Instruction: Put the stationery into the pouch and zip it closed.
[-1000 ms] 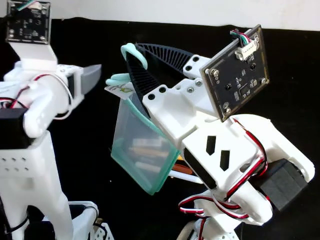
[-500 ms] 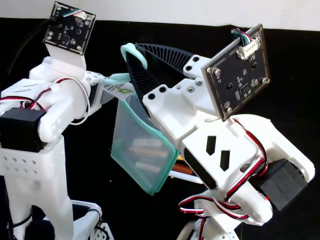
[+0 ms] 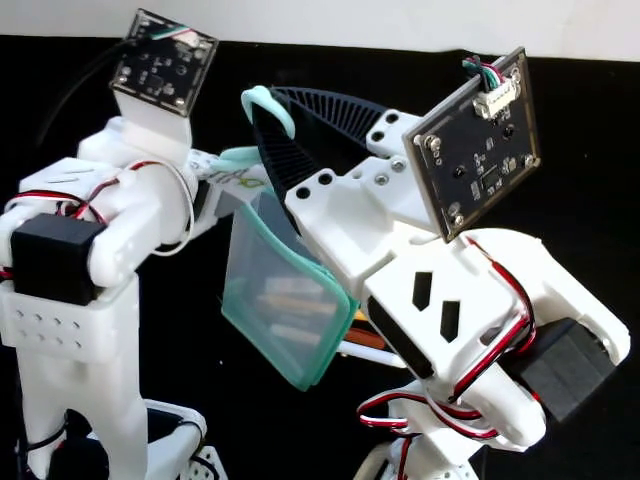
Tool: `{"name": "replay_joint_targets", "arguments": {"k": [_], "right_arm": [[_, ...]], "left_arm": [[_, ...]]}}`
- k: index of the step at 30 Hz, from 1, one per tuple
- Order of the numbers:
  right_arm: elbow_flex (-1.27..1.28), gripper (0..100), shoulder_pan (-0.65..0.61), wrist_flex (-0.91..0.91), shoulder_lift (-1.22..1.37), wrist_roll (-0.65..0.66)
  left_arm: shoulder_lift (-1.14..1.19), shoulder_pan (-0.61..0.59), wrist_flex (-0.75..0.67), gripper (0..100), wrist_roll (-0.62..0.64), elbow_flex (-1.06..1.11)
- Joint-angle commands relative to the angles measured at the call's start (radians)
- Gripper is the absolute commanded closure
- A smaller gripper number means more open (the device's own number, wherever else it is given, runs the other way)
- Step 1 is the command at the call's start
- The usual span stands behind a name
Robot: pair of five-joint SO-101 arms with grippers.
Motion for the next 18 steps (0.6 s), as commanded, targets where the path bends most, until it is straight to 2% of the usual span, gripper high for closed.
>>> {"name": "replay_joint_targets", "arguments": {"k": [1, 4, 14, 18], "right_arm": [[-0.033, 99.1, 0.005, 0.007, -0.031, -0.015], [-0.031, 99.1, 0.005, 0.007, -0.031, -0.015], [-0.031, 99.1, 0.007, 0.007, -0.031, -0.015], [-0.031, 99.1, 0.008, 0.007, -0.031, -0.015]], "left_arm": [[0.001, 0.021, -0.002, 69, -0.011, 0.001], [-0.001, 0.021, -0.005, 69, -0.049, 0.068], [-0.001, 0.024, -0.005, 69, -0.057, 0.177], [-0.01, 0.024, 0.003, 69, -0.132, 0.277]]}}
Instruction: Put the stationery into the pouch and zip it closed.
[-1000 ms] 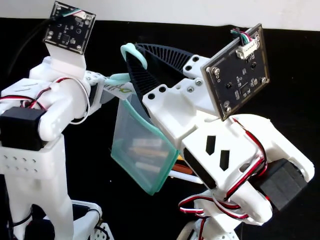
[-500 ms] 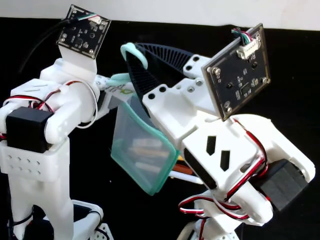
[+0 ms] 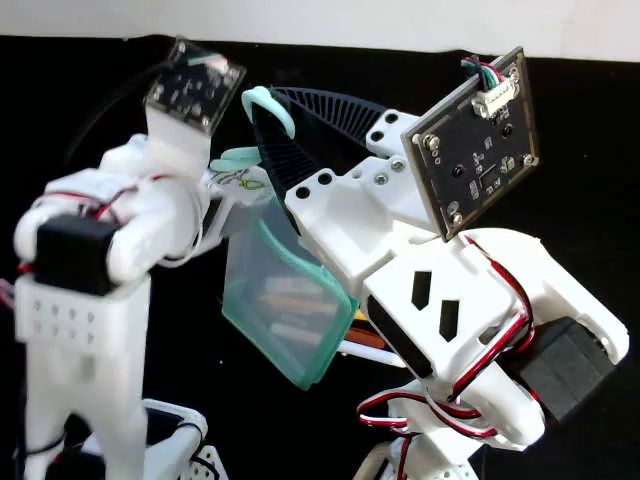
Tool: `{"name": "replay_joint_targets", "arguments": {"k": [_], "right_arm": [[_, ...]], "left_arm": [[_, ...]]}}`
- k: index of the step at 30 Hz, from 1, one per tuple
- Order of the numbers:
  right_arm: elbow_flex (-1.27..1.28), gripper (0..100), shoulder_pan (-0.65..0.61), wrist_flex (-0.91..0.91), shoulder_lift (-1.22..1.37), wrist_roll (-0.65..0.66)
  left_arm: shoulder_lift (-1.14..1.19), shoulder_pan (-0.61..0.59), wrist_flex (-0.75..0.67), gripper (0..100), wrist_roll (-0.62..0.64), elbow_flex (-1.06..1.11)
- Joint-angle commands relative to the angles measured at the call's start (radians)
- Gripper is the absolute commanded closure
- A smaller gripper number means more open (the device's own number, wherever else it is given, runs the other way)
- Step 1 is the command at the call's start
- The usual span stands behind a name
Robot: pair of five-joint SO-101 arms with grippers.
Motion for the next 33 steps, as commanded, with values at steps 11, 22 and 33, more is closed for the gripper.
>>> {"name": "replay_joint_targets", "arguments": {"k": [11, 22, 33], "right_arm": [[-0.039, 99.1, 0.008, 0.007, -0.031, -0.015], [-0.039, 99.1, 0.008, 0.005, -0.031, -0.015], [-0.042, 99.1, 0.193, -0.001, -0.031, -0.017]], "left_arm": [[0.005, 0.004, 0.164, 69, -0.112, 0.087], [0.005, -0.041, 0.169, 97, -0.115, 0.087], [0.005, -0.044, 0.163, 99, -0.094, -0.071]]}}
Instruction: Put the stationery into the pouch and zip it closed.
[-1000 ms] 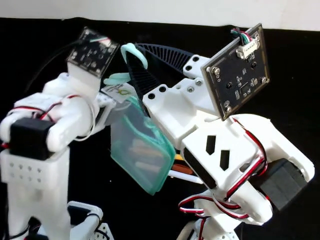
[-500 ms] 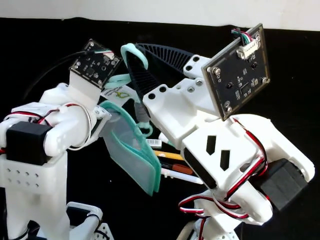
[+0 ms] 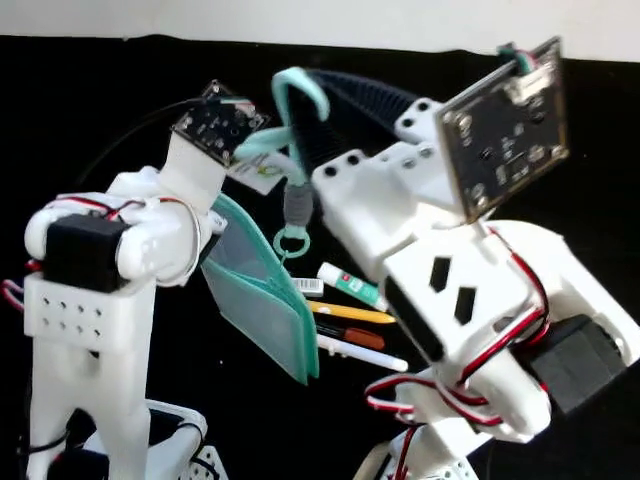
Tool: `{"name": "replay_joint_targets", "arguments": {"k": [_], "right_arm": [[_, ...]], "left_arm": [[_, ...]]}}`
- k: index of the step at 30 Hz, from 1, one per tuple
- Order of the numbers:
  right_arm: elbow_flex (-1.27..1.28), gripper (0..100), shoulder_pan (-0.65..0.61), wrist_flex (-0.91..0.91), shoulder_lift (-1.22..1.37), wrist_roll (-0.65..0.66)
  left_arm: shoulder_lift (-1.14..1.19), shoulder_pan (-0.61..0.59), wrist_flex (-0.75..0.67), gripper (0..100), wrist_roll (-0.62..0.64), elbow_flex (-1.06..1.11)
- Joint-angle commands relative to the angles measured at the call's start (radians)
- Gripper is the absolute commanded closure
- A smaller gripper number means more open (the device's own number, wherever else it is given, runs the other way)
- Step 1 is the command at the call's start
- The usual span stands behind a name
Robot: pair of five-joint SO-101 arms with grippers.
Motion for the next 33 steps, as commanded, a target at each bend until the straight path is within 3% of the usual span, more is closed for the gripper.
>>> {"name": "replay_joint_targets", "arguments": {"k": [1, 8, 12, 23, 33], "right_arm": [[-0.042, 99.1, 0.079, -0.002, -0.027, -0.014], [-0.074, 99.1, 0.159, -0.002, -0.025, -0.025], [-0.088, 99.1, 0.22, -0.004, -0.025, -0.066], [-0.085, 99.1, 0.315, -0.004, -0.018, -0.121], [-0.084, 99.1, 0.318, 0.004, 0.044, -0.239]], "left_arm": [[-0.007, -0.016, 0.003, 99, 0.04, -0.114], [0.002, -0.016, 0.003, 99, 0.144, -0.321], [0.002, -0.016, -0.046, 99, 0.203, -0.335], [0.004, -0.165, -0.451, 99, 0.318, -0.007], [0.004, -0.174, -0.75, 99, 0.364, 0.2]]}}
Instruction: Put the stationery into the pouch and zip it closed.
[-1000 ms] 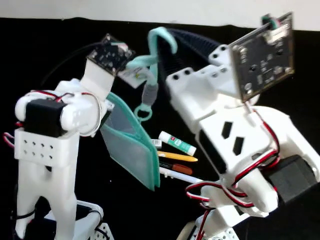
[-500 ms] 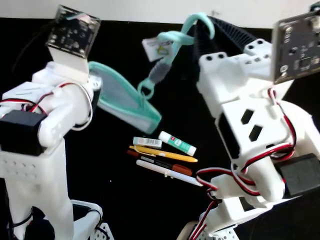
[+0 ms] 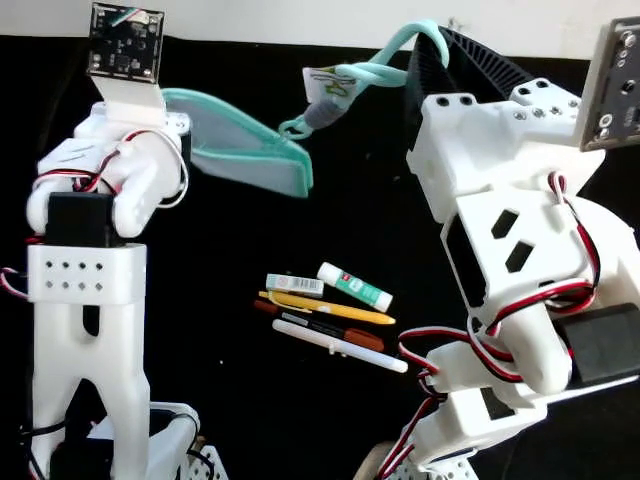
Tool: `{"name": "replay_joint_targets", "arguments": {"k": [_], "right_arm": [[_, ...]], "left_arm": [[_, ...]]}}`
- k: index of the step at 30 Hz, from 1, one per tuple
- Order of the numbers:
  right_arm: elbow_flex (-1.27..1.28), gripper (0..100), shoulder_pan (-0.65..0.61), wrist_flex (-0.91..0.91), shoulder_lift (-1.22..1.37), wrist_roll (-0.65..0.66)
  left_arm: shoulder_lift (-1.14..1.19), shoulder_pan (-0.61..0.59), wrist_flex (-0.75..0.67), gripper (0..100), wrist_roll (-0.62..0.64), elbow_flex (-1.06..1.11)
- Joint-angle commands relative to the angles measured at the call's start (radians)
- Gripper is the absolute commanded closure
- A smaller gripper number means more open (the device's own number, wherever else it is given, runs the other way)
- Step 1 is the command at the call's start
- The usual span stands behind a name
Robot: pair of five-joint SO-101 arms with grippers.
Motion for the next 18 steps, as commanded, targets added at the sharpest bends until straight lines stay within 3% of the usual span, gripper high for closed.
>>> {"name": "replay_joint_targets", "arguments": {"k": [1, 9, 18], "right_arm": [[-0.081, 99.1, 0.025, 0.005, 0.05, -0.038], [-0.081, 99.1, 0.096, 0.007, 0.165, -0.1], [-0.081, 99.1, 0.093, 0.008, 0.223, -0.1]], "left_arm": [[-0.004, -0.019, -0.081, 99, 0.06, 0.031], [-0.004, -0.054, -0.181, 99, 0.152, 0.185], [-0.013, -0.091, -0.109, 99, 0.187, 0.317]]}}
